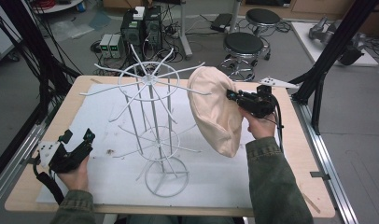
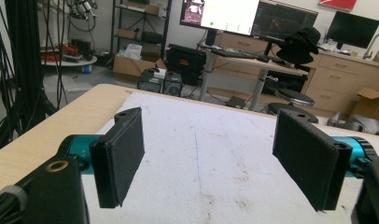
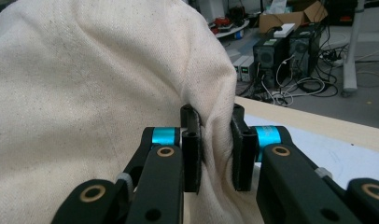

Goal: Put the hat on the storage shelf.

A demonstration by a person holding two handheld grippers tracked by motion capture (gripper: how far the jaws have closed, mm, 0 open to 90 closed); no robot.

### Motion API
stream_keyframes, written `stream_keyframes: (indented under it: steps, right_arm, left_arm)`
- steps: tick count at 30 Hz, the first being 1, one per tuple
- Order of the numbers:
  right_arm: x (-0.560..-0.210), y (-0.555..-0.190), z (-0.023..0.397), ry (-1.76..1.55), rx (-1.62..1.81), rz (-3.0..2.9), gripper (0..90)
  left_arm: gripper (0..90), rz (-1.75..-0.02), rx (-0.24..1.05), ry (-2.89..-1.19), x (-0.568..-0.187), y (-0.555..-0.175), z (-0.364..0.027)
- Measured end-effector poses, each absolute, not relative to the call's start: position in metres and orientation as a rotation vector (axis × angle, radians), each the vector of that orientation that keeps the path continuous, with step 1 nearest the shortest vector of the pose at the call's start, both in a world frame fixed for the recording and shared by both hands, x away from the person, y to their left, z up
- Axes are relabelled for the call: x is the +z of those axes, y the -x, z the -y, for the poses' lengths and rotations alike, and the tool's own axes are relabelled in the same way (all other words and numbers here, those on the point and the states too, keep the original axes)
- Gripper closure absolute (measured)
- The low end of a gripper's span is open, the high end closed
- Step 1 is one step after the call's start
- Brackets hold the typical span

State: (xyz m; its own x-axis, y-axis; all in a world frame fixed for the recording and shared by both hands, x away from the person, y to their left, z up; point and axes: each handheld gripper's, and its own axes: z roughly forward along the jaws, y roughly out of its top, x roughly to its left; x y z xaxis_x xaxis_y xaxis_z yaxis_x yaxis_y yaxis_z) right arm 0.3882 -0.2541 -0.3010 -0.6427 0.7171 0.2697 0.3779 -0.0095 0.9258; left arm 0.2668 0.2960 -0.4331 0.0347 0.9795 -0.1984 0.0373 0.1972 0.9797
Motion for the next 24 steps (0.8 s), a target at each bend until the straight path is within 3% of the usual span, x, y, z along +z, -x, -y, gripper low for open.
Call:
stream_keyframes:
  steps: [24]
  right_arm:
    - [-0.222,-0.343,0.261,-1.002,1.782,-1.845,77.6]
  left_arm:
    - [25.0,-1.294,1.010,-1.100,-0.432,-0.268,-0.295]
